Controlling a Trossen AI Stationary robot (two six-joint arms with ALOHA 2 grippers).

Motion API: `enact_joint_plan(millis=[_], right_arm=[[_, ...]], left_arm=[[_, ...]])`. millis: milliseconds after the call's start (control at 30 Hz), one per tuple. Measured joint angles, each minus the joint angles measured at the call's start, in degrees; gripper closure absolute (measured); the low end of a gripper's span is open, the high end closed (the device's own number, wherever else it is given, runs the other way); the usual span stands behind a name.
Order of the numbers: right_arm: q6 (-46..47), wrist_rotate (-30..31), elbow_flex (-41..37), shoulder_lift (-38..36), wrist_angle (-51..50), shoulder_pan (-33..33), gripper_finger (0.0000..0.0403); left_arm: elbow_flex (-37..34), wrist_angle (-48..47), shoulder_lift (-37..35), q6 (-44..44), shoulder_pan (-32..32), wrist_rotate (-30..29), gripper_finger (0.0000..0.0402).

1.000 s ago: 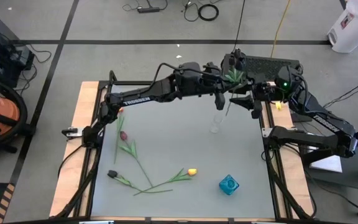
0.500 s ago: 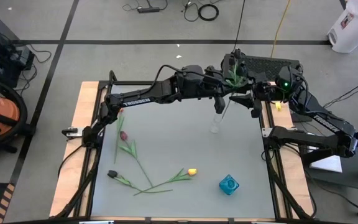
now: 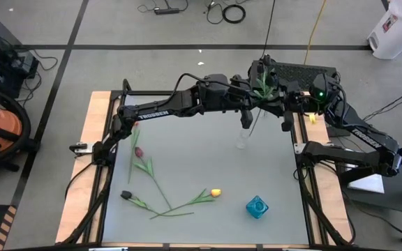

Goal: Sort flowers into vase by color
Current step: Put the top black tulip into the top transparent vase

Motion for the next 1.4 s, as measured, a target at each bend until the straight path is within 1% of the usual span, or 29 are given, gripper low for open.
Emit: enact_joint_plan(millis=[67, 300, 667, 900, 1000, 1133, 1200, 1300, 1400], right_arm=[[-0.95, -0.01, 0.0, -0.1, 0.0, 0.0, 0.0395], [-2.23, 1.33, 0.0, -0.94, -0.22, 0.04, 0.0399], [-5.82, 11.28, -0.04, -5.48, -4.92, 0.15, 0.0402], [-6.19, 12.58, -0.07, -6.38, -5.76, 0.15, 0.0402], [-6.29, 13.95, -0.06, -6.59, -6.85, -0.05, 0.0402], [-6.34, 13.86, 0.02, -6.56, -6.64, -0.02, 0.0402], [-6.59, 14.35, 0.02, -6.45, -6.72, 0.01, 0.0403], [-6.79, 18.59, 0.02, -6.58, -6.75, -0.05, 0.0403], [-7.95, 22.97, 0.02, -7.41, -6.73, 0.0, 0.0403]], left_arm=[[0.0, 0.0, 0.0, -0.22, 0.0, 0.02, 0.0389], [0.0, 0.21, 0.0, -0.3, 0.0, 0.01, 0.0388], [0.0, 0.17, 0.04, -0.3, 0.04, -0.58, 0.0388], [0.0, -0.03, 0.04, -0.28, 0.07, -0.68, 0.0384], [-0.04, 0.02, 0.02, -0.27, 0.13, -1.16, 0.0361], [-0.02, 0.36, -0.17, -0.34, 0.16, -1.28, 0.0311], [-0.02, 0.0, -0.15, -0.3, 0.08, -2.87, 0.0287], [-0.02, -0.03, -0.15, -0.26, 0.07, -5.79, 0.0259], [-0.02, -0.7, -0.15, 0.18, 0.21, -8.42, 0.0243]])
